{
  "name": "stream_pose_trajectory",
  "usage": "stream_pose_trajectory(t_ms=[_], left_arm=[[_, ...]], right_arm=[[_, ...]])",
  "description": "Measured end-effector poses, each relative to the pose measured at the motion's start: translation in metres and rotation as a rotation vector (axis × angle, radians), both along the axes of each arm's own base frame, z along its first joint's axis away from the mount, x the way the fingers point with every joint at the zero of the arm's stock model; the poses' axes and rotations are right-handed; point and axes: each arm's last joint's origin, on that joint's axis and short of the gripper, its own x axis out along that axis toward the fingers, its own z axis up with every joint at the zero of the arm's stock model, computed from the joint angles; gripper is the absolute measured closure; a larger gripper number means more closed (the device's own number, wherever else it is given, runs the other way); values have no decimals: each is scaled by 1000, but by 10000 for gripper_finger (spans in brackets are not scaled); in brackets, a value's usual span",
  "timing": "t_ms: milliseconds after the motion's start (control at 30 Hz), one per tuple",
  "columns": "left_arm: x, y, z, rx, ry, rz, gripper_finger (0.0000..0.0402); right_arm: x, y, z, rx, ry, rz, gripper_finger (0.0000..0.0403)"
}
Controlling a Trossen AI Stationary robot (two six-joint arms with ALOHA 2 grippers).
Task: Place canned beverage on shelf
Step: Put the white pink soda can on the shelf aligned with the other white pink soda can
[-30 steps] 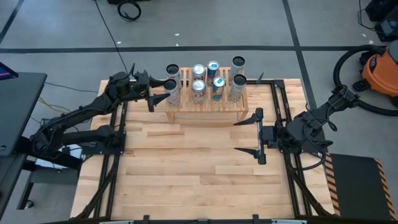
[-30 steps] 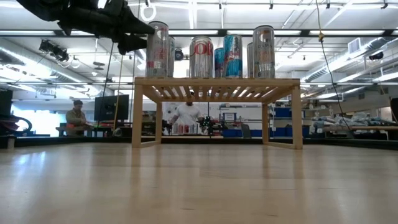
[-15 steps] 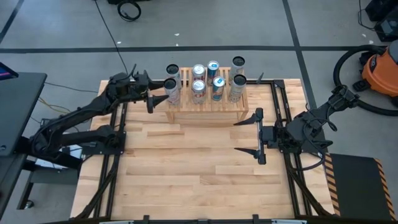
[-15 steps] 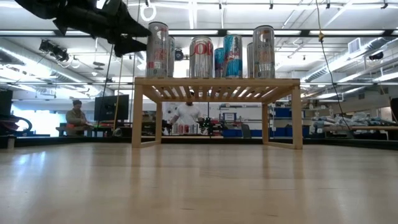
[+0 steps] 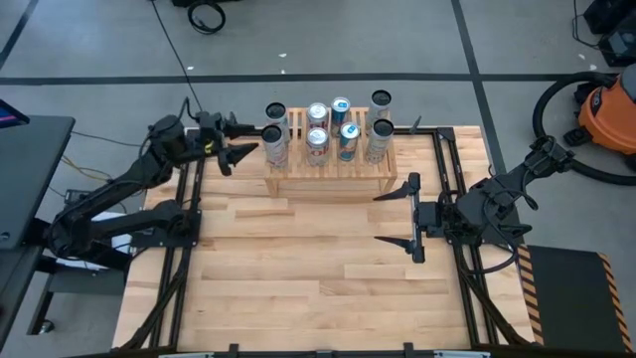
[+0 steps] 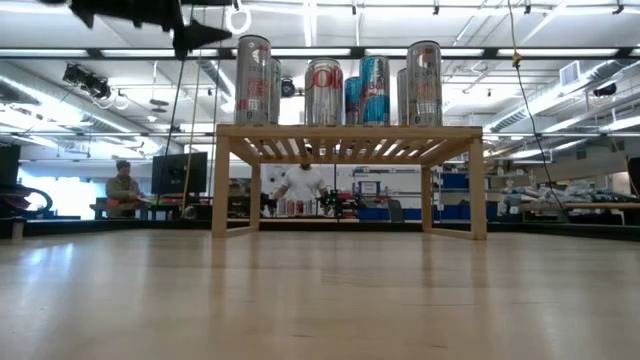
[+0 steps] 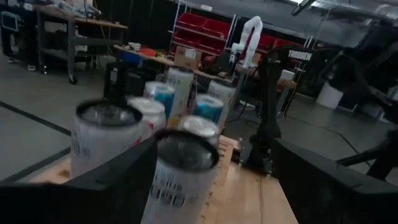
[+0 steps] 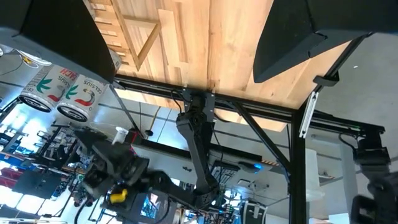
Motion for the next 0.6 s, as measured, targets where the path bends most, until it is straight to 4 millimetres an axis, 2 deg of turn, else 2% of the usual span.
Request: stream_pose_trajectory(t_ms=[133, 333, 467, 600], left_arm=[[-6, -4, 32, 18, 61, 35, 91], [-8, -4, 75, -57, 212, 46, 92], [4, 3, 87, -105, 281, 62, 92], [21, 12, 88, -137, 369, 142, 92]], right_arm=[[0, 0, 0, 0, 1, 0, 10], [0, 0, 0, 0, 0, 0, 10], [0, 0, 0, 0, 0, 0, 10], [0, 0, 0, 0, 1, 0, 10]])
